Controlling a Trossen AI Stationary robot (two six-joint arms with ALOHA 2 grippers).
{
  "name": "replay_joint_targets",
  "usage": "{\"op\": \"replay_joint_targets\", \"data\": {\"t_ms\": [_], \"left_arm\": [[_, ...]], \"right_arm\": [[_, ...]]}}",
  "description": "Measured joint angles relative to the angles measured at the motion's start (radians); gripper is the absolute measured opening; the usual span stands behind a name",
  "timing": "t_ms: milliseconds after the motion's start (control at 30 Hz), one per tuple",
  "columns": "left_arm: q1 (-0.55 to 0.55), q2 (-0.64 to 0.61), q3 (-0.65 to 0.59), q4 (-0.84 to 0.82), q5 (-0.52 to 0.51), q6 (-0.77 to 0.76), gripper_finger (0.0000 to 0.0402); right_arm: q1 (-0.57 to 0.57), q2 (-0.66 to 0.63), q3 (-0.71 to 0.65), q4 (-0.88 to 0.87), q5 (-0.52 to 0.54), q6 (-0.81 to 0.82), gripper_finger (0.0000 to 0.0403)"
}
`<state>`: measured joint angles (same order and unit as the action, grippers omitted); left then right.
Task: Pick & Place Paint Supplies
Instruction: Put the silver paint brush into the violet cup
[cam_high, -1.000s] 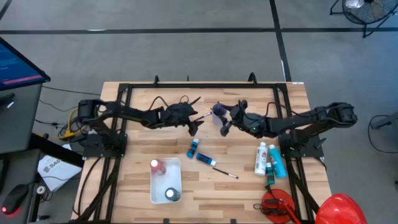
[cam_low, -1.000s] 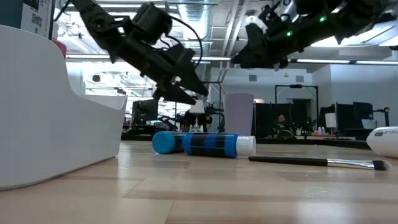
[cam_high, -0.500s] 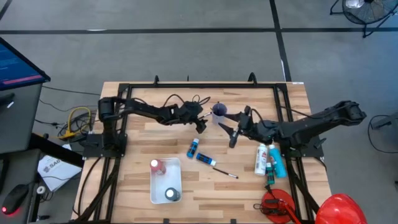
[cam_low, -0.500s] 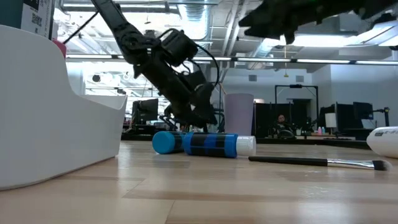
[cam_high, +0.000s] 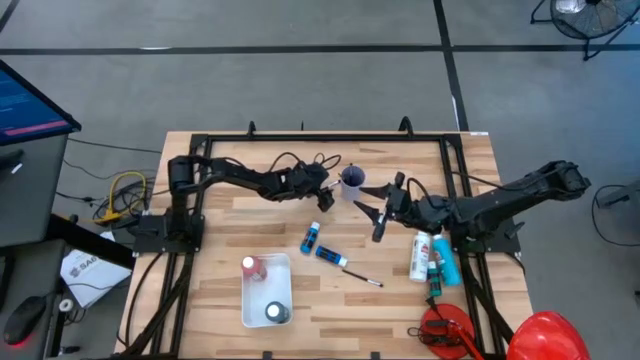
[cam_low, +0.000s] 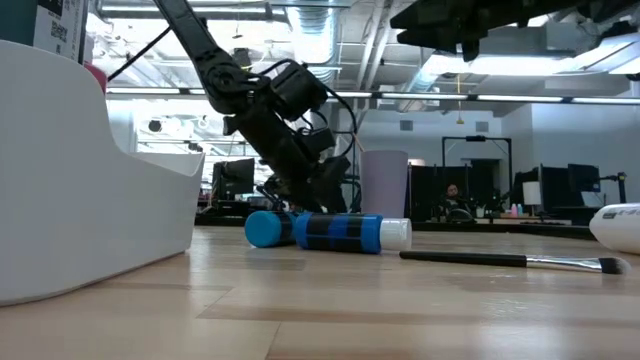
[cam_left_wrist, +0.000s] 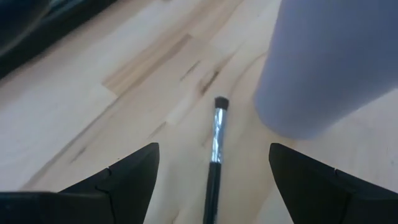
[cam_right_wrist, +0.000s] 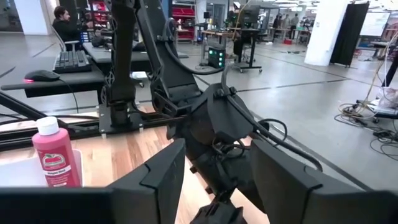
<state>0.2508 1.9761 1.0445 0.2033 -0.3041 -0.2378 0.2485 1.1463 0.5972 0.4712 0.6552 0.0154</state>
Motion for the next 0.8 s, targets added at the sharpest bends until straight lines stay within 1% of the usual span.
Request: {"op": "replay_joint_targets", "data": {"t_ms": [333, 433, 533, 800], "left_arm": [[0.039, 0.101, 0.051, 0.007, 0.033, -0.006, 0.0296], [0.046, 0.115, 0.062, 0.01, 0.051, -0.009, 0.0281], [0.048, 0.115, 0.063, -0.002, 0.05, -0.025, 0.024], [0.046, 0.1, 0.059, -0.109, 0.086, -0.061, 0.0082]], "right_arm": [[0.0, 0.0, 0.0, 0.0, 0.0, 0.0, 0.0163], [0.0, 0.0, 0.0, 0.0, 0.0, 0.0, 0.0161], [0.0, 0.0, 0.0, 0.0, 0.0, 0.001, 0.0162], [-0.003, 0.001, 0.0, 0.002, 0.0, 0.0, 0.0157]]}}
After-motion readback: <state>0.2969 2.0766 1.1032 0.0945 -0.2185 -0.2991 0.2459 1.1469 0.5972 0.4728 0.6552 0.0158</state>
